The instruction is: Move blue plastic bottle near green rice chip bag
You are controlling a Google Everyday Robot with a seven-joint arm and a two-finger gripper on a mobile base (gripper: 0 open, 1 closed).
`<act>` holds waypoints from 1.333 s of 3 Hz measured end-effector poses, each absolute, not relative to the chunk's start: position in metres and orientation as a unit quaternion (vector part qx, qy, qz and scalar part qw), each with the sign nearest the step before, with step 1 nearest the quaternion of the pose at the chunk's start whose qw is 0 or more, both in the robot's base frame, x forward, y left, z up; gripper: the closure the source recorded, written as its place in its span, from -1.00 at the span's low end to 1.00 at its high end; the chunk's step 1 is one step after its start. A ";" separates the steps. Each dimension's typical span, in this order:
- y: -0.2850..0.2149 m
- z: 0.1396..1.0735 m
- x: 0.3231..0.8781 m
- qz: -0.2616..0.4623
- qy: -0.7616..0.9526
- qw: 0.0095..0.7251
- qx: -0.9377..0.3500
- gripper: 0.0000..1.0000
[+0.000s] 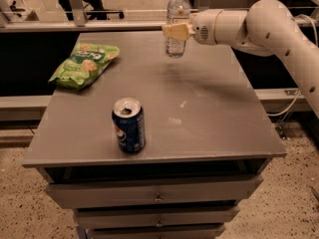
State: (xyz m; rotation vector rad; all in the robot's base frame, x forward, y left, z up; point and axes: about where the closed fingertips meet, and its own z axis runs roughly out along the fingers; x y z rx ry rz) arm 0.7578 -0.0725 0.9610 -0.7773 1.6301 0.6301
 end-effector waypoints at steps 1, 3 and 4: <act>-0.030 0.956 0.725 0.305 0.666 0.560 -0.386 1.00; 0.046 0.950 0.698 0.362 0.609 0.538 -0.457 1.00; 0.077 0.939 0.697 0.373 0.594 0.527 -0.481 1.00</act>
Offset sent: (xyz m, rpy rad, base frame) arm -0.0769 0.1304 -0.0077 0.0228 -0.0649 0.4280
